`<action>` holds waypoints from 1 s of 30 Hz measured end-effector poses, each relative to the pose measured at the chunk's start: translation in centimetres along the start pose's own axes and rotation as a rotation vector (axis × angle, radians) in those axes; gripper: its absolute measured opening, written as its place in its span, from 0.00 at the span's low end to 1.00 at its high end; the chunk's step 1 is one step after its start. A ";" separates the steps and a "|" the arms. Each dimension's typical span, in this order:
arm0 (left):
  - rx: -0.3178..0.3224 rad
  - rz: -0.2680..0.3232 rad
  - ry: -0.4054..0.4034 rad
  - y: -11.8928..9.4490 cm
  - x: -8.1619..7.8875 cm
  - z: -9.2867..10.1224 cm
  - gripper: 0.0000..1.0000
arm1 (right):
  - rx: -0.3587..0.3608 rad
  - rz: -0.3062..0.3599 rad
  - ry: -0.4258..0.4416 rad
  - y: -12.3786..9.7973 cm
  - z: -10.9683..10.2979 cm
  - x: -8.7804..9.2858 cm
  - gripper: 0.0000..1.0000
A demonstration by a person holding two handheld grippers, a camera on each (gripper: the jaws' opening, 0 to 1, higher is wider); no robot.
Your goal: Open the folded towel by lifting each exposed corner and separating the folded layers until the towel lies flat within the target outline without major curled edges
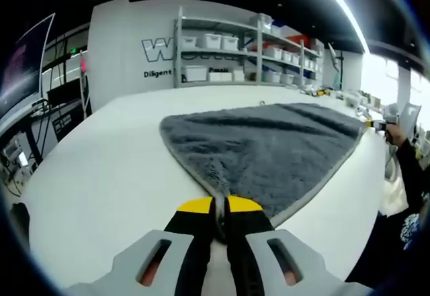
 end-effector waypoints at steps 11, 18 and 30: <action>-0.025 0.014 -0.025 -1.0 0.3 -1.6 0.03 | 0.021 -0.015 -0.031 -0.1 0.2 0.0 0.00; -0.027 0.016 -0.022 -1.3 0.6 -1.9 0.03 | 0.029 -0.052 -0.057 -0.9 0.5 0.1 0.00; -0.035 0.025 -0.049 -2.3 1.1 -2.6 0.02 | 0.032 -0.072 -0.069 -1.8 0.9 0.4 0.00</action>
Point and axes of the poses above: the point that each gripper's makers call its tool centre point, and the gripper's own axes: y roughly forward along the fingers, z roughly to its right, x roughly out of its underside, the point moved 4 cm from there along -y, roughly backward along the fingers, and after that the axes turned 12 degrees about y, right-handed, at the moved point
